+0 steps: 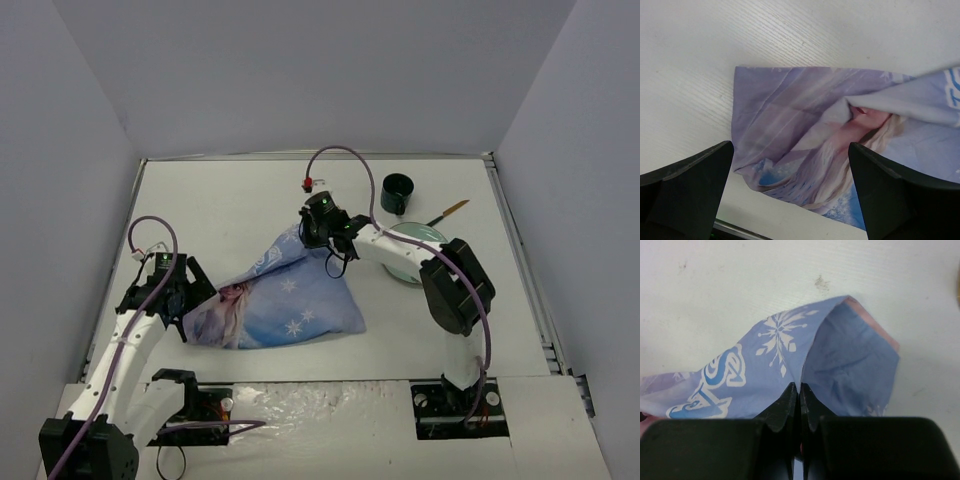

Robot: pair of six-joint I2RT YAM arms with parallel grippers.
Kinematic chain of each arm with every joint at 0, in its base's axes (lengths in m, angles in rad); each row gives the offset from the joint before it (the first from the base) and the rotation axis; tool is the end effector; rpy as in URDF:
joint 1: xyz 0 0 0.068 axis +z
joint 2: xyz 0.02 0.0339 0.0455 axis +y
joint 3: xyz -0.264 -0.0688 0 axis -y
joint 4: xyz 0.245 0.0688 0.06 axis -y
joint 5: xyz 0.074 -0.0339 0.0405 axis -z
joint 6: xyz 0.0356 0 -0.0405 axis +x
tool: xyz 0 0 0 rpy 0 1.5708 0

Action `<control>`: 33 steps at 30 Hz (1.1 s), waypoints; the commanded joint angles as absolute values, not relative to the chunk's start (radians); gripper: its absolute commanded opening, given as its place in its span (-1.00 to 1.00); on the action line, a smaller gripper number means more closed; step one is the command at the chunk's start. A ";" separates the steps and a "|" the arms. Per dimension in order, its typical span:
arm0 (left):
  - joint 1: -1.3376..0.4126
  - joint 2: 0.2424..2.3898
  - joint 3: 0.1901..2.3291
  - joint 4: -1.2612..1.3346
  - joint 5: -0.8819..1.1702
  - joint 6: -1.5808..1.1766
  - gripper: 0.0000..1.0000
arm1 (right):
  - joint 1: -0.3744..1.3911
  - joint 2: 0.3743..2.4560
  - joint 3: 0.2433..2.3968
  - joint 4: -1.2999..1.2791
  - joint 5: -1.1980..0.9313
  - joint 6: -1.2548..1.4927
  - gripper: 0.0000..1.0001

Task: Set the dinner table for one person

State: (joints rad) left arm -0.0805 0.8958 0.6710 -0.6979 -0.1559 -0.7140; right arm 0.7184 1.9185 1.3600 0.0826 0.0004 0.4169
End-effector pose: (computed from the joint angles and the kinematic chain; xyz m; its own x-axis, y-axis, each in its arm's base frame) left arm 0.1730 -0.0084 0.2365 -0.5914 -0.6013 -0.5373 -0.5310 0.7918 -0.3018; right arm 0.3365 0.2942 0.2325 -0.5818 0.0292 -0.8128 -0.4619 0.8107 0.3598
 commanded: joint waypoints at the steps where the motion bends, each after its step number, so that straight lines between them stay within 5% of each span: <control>1: -0.058 0.963 0.663 -0.619 -0.183 -0.752 0.94 | 0.695 1.779 1.313 0.120 0.028 0.373 -1.00; 18: 0.030 1.310 0.730 -0.320 -0.067 -0.667 0.86 | 0.666 1.624 1.151 0.151 -0.040 0.337 -1.00; 33: 0.140 1.380 0.796 -0.266 0.132 -0.537 0.66 | 0.666 1.582 1.123 0.167 -0.063 0.336 -1.00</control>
